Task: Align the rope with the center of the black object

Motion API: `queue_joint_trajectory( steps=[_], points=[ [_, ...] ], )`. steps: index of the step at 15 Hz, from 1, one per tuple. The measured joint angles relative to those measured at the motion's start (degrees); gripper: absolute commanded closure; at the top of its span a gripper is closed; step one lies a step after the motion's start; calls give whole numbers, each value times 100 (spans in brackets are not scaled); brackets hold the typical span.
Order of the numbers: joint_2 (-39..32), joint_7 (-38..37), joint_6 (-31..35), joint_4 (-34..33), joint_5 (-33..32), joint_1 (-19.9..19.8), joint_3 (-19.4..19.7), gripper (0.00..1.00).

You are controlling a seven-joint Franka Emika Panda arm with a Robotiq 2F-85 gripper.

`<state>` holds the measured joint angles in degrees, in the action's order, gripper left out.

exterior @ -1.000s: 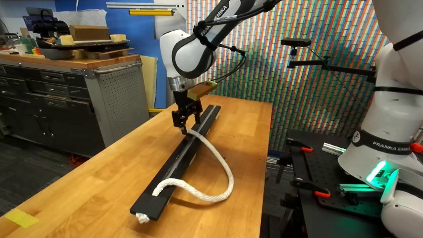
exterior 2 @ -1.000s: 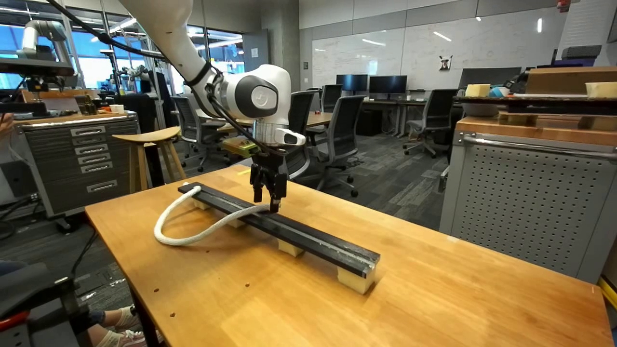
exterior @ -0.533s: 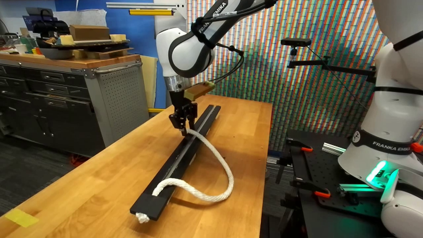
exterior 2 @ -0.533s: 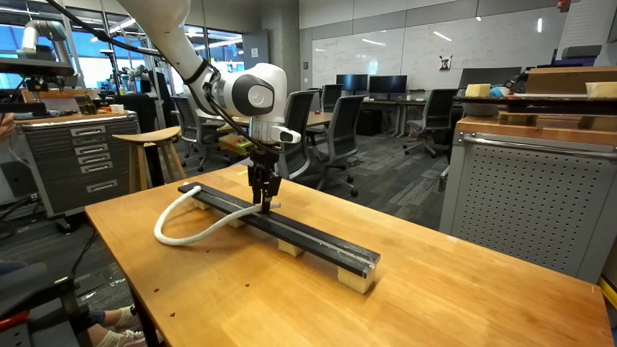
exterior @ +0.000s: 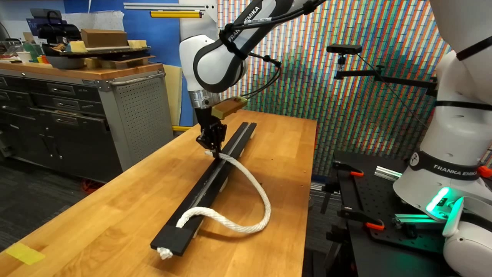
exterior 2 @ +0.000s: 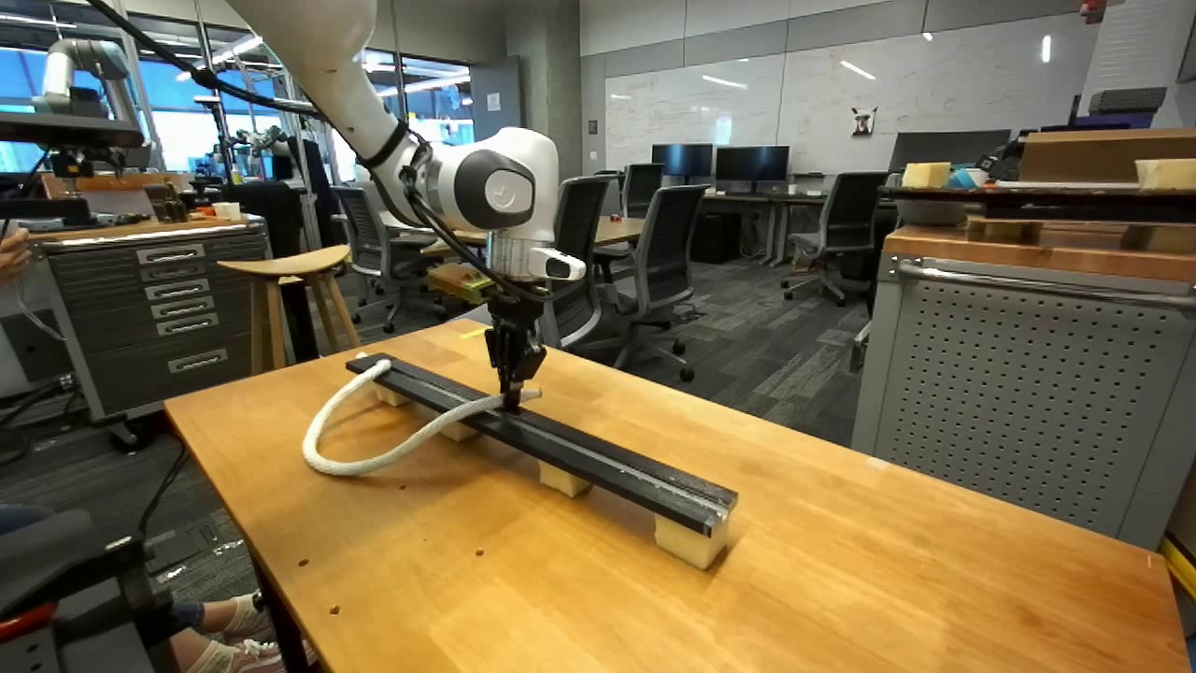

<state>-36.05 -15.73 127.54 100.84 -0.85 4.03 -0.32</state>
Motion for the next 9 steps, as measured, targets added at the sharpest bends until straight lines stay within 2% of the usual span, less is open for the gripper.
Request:
queue_joint_trajectory(
  steps=[9],
  points=[
    [167,-61,195,150,86,-193,335,97]
  ],
)
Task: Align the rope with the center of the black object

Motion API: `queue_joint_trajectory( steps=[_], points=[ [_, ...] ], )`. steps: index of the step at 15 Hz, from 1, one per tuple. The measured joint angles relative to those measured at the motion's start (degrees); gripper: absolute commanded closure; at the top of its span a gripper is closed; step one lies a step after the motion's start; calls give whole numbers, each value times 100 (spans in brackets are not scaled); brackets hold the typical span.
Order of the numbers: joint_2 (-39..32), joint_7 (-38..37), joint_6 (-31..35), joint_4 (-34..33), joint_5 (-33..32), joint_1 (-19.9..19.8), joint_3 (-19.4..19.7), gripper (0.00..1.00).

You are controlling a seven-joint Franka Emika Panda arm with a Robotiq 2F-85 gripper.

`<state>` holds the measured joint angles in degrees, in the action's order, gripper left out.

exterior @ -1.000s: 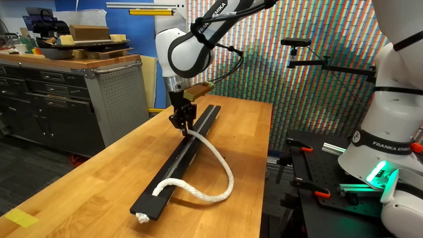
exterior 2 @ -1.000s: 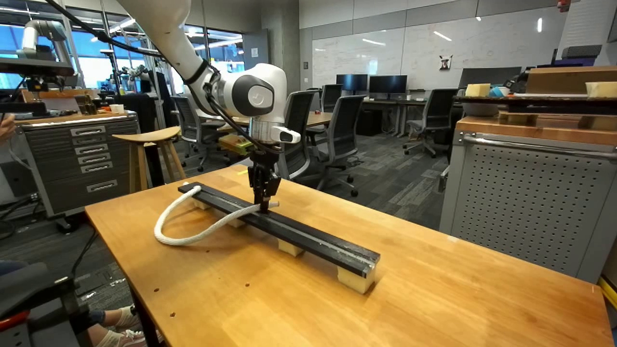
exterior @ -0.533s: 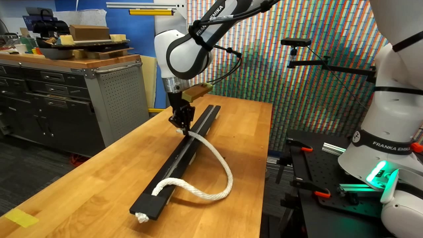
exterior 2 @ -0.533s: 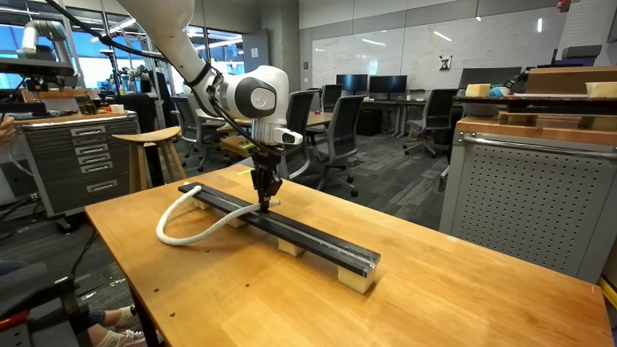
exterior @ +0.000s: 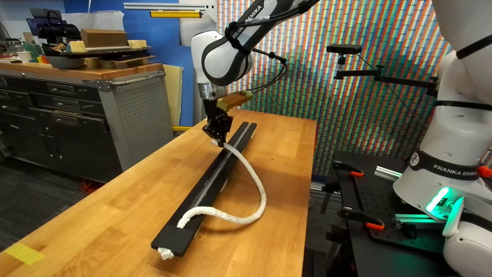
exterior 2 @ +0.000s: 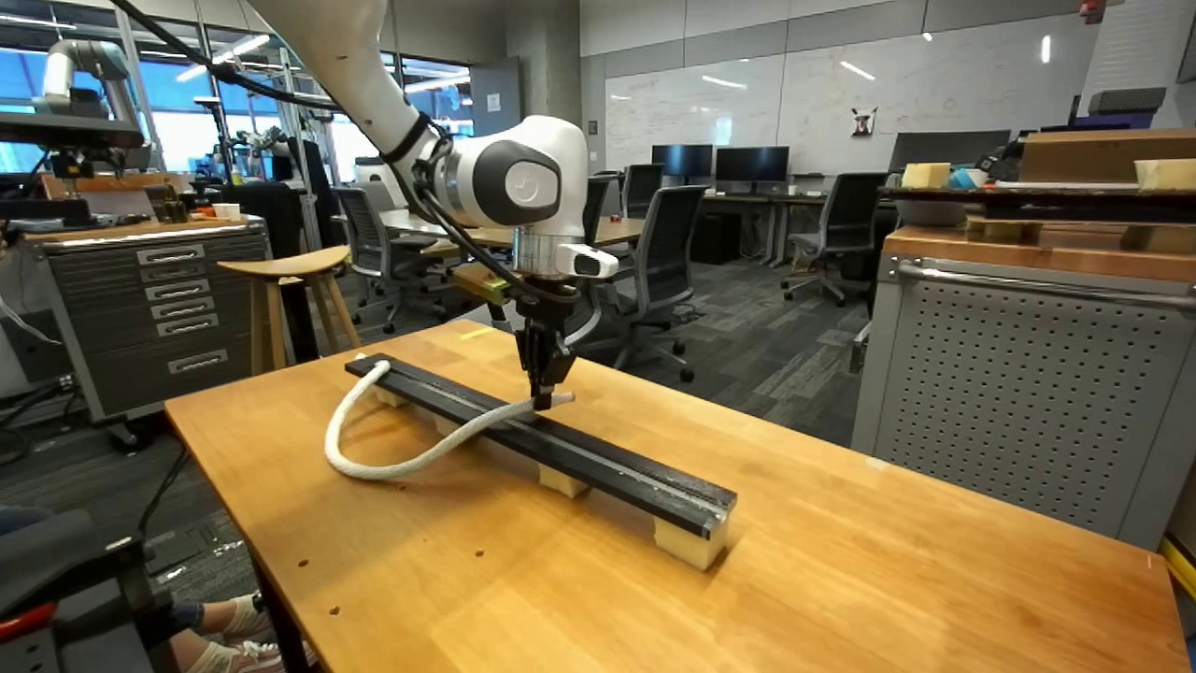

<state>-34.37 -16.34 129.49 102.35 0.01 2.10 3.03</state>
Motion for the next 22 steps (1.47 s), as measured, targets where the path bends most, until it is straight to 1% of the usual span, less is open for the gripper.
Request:
queue_joint_trajectory(
  steps=[5,11,18,22],
  points=[
    [237,-128,336,320,17,-148,283,97],
    [352,-699,804,477,26,-219,633,97],
    [374,-1241,850,456,80,-438,1008,97],
    [374,-1368,850,460,225,-659,1088,97]
  ],
)
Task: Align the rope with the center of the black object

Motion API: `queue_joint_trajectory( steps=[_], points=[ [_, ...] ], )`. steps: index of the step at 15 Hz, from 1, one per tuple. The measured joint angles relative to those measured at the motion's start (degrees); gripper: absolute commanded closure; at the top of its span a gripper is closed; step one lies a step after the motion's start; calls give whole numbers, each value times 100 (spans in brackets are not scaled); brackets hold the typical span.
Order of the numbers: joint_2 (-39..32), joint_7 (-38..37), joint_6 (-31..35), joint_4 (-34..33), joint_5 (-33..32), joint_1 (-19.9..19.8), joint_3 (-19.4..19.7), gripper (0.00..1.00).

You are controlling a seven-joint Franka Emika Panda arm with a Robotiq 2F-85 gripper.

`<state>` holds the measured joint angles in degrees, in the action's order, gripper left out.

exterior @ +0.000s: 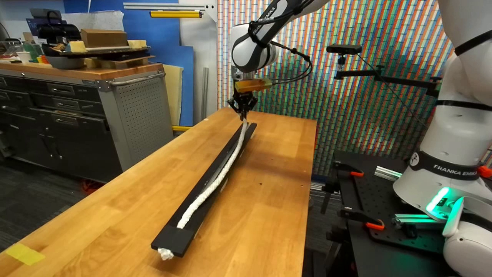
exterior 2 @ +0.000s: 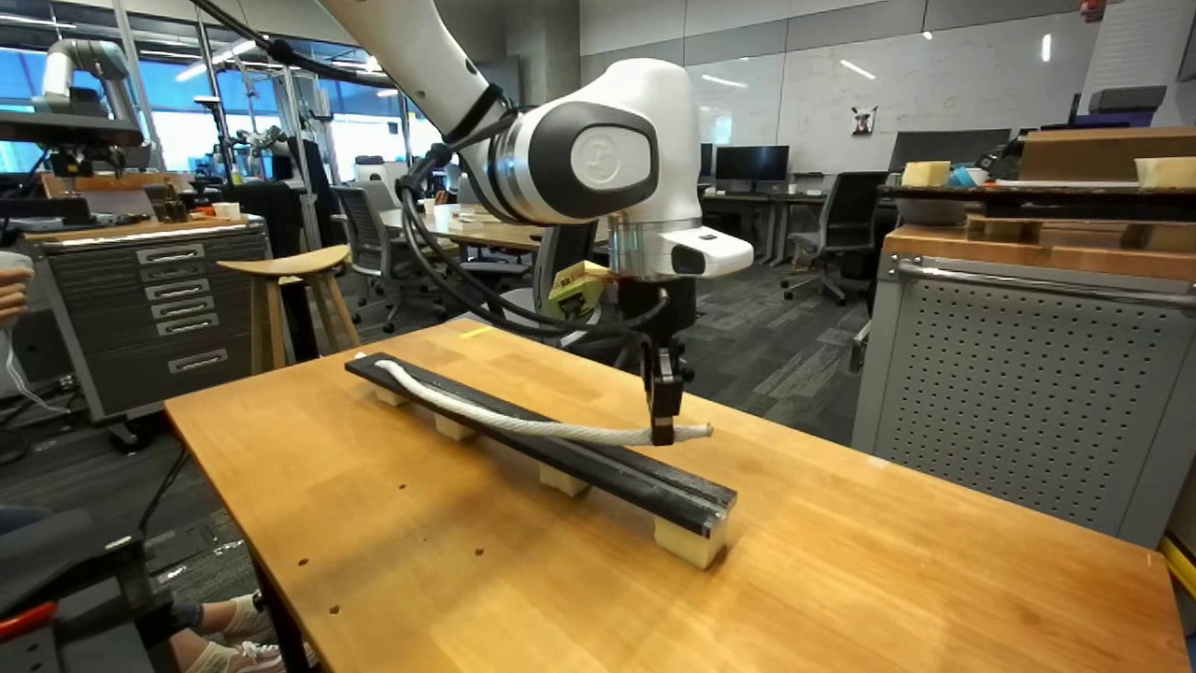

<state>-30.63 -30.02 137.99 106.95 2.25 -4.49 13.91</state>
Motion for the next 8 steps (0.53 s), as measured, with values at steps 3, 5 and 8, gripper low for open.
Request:
queue_joint_trajectory(
  steps=[3,5,8],
  points=[
    [-1,-19,0,4,182,-95,0,97],
    [-8,-19,0,5,310,-103,-7,97],
    [-41,-19,0,5,455,-103,-54,97]
  ],
)
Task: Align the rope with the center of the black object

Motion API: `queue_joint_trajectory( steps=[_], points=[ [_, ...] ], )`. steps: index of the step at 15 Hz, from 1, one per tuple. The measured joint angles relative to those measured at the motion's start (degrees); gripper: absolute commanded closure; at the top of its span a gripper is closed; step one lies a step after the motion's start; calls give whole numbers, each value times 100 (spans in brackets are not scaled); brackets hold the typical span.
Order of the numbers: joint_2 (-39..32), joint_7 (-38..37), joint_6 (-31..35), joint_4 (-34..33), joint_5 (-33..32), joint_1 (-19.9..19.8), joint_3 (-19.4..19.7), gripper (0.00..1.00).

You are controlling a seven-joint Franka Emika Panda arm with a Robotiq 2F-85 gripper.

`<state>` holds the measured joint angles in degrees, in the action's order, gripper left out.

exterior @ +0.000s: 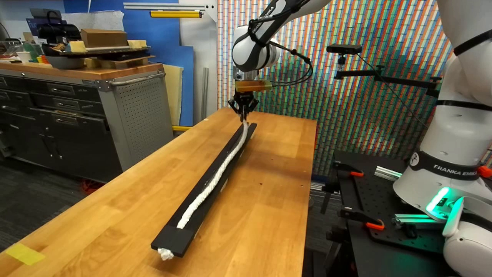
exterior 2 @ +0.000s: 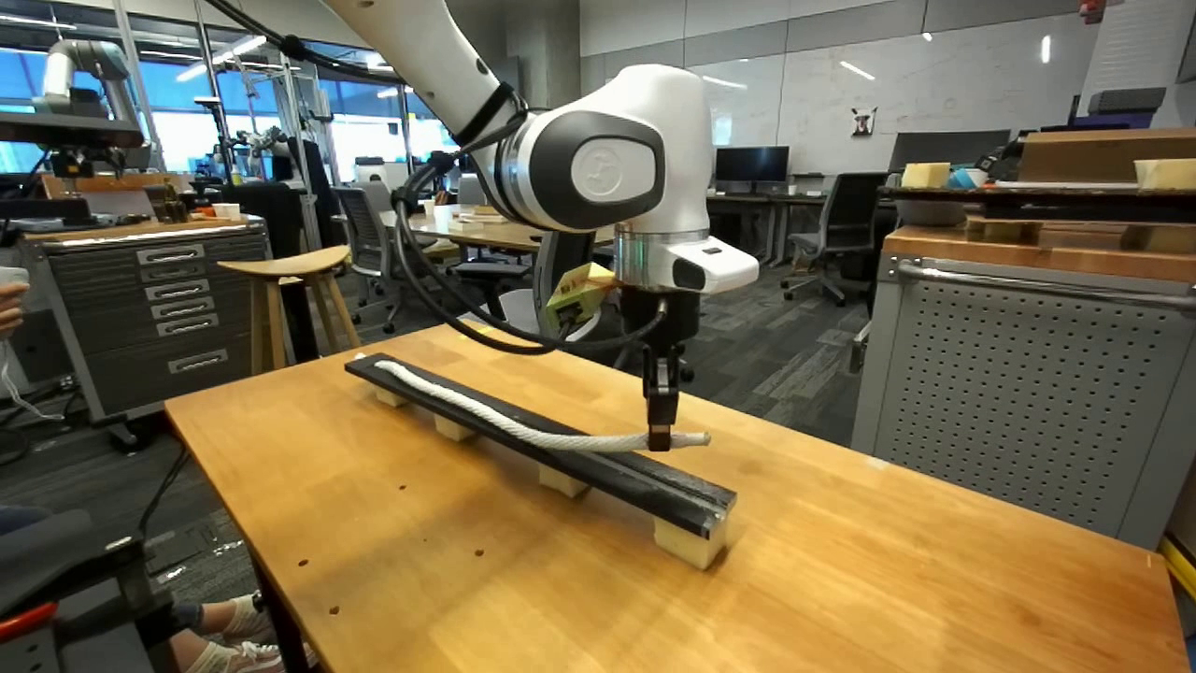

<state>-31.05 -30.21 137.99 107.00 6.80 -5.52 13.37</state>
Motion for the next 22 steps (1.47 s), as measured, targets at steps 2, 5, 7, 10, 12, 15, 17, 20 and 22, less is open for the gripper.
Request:
queue_joint_trajectory(
  steps=[2,5,7,10,12,15,17,20,22],
  points=[
    [-46,0,6,0,154,0,-47,97],
    [-132,-52,144,0,387,0,-73,97],
    [-186,-159,324,0,516,-15,-61,97],
    [-210,-366,585,3,686,-88,-35,97],
    [-211,-496,684,5,756,-152,-16,97],
    [-213,-694,699,79,761,-168,13,97],
    [-214,-796,701,198,760,-167,26,97],
    [-211,-925,747,350,760,-167,31,97],
    [-203,-1037,781,364,761,-165,30,97]
  ],
)
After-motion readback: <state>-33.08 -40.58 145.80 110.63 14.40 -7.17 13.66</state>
